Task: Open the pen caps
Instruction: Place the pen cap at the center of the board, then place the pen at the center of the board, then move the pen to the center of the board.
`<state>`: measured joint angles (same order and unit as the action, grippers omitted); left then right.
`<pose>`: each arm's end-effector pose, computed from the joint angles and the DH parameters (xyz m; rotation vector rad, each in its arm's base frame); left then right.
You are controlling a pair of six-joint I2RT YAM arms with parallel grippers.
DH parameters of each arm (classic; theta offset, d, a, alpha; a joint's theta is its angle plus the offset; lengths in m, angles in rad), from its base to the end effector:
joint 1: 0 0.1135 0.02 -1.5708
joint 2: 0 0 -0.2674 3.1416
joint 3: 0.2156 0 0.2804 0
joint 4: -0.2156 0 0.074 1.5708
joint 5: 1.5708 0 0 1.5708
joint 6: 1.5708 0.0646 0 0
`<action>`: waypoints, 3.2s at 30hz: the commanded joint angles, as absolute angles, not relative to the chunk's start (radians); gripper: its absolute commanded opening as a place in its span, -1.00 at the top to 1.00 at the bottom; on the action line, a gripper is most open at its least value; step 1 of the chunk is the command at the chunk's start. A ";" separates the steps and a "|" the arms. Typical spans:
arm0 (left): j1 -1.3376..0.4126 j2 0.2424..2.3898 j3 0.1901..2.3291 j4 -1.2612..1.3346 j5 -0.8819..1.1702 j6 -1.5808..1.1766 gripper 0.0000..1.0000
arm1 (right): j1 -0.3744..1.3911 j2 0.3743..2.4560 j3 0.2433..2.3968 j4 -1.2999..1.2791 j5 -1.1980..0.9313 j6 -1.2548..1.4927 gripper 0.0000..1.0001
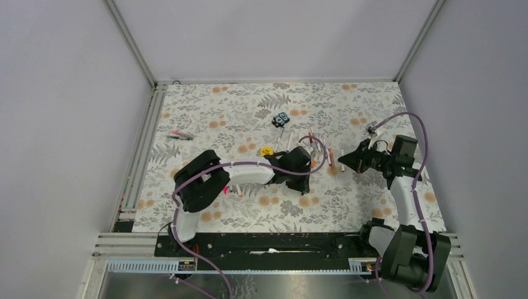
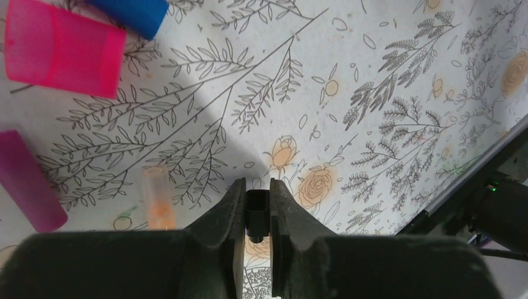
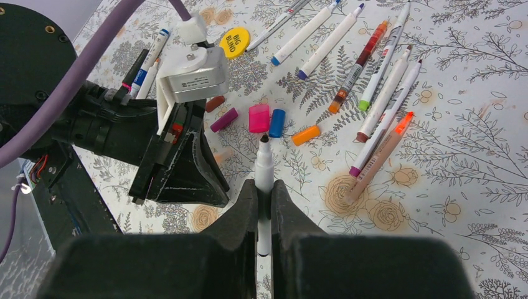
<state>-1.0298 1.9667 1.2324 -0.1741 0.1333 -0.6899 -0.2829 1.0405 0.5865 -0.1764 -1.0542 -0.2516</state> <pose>0.2252 -0.3915 0.1124 0.5158 2.6406 -0.8180 0.2488 -0.0138 0.2155 -0.5228 1.8749 0.7973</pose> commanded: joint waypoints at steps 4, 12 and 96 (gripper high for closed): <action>-1.035 2.019 1.343 -0.305 0.021 -0.624 0.63 | -0.288 1.036 0.610 -0.190 -1.045 -0.282 1.00; -1.036 2.042 1.401 -0.371 -0.038 -0.602 0.29 | -0.288 1.035 0.609 -0.192 -1.040 -0.285 1.00; -0.145 1.228 0.723 -0.072 0.045 -0.676 -0.98 | -0.287 1.455 0.872 -0.343 -0.755 -0.356 -0.15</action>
